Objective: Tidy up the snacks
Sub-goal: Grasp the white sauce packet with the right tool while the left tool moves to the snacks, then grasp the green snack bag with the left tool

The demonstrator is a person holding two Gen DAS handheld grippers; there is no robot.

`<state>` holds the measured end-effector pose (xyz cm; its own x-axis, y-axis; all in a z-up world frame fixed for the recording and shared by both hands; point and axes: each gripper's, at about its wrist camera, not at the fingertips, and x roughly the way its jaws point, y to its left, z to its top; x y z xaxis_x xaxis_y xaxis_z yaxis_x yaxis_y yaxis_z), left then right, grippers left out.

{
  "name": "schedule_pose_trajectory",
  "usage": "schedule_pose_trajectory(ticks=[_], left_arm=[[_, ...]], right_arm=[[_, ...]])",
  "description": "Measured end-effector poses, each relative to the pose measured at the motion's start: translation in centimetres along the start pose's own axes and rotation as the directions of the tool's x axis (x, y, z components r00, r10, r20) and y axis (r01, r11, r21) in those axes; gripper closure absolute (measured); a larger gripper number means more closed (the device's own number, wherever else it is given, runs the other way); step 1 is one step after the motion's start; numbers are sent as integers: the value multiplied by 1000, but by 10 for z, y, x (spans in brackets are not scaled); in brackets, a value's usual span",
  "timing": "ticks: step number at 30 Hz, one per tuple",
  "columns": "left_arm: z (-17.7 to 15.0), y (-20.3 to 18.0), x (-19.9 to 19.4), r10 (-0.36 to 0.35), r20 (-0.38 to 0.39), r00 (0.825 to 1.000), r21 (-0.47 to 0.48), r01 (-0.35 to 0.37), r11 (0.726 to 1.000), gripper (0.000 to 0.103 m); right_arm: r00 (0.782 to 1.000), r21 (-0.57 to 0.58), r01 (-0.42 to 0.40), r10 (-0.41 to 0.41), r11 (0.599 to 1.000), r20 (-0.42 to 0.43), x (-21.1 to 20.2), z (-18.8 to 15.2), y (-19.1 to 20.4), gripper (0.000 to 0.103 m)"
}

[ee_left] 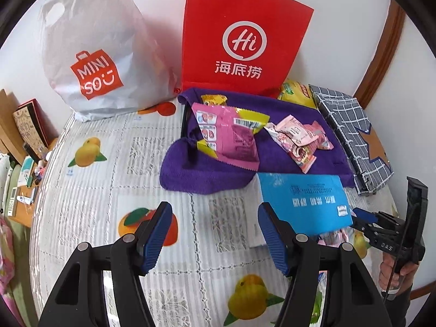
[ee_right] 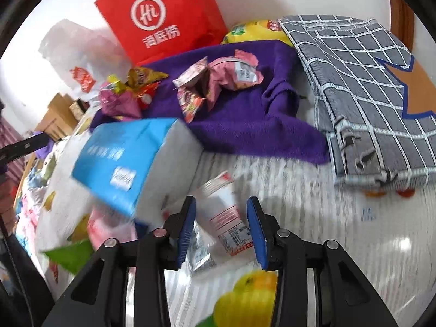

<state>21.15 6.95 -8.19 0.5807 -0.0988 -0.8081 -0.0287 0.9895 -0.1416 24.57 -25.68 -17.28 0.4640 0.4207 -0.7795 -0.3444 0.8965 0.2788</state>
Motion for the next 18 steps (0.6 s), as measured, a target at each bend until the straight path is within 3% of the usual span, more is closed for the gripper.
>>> schedule_pose_trajectory(ticks=[3,5,10,12,18], left_arm=[[-8,2,-2,-8,-2,1000,-2,8,1000,40],[-13,3,-3,-11,-3,1000,-9,11,1000,40],[-27,5,-7,-26,-7,1000,-22,26,999,40],[-33,4,-9,-37,-10,999,-19,37,999,40],[-51,-11,-19,-93,1,996,38,93,995,40]], right_arm=[[1000,-25,-11,12,1000,28,-8,-8,8,37],[1000,-43,13,-12,999,28,-7,-10,14,33],[990,-80,141,-139,987,38,7,-10,26,33],[983,-85,186,-185,979,14,15,-13,26,43],[974,-79,224,-220,971,53,-1,-29,25,48]])
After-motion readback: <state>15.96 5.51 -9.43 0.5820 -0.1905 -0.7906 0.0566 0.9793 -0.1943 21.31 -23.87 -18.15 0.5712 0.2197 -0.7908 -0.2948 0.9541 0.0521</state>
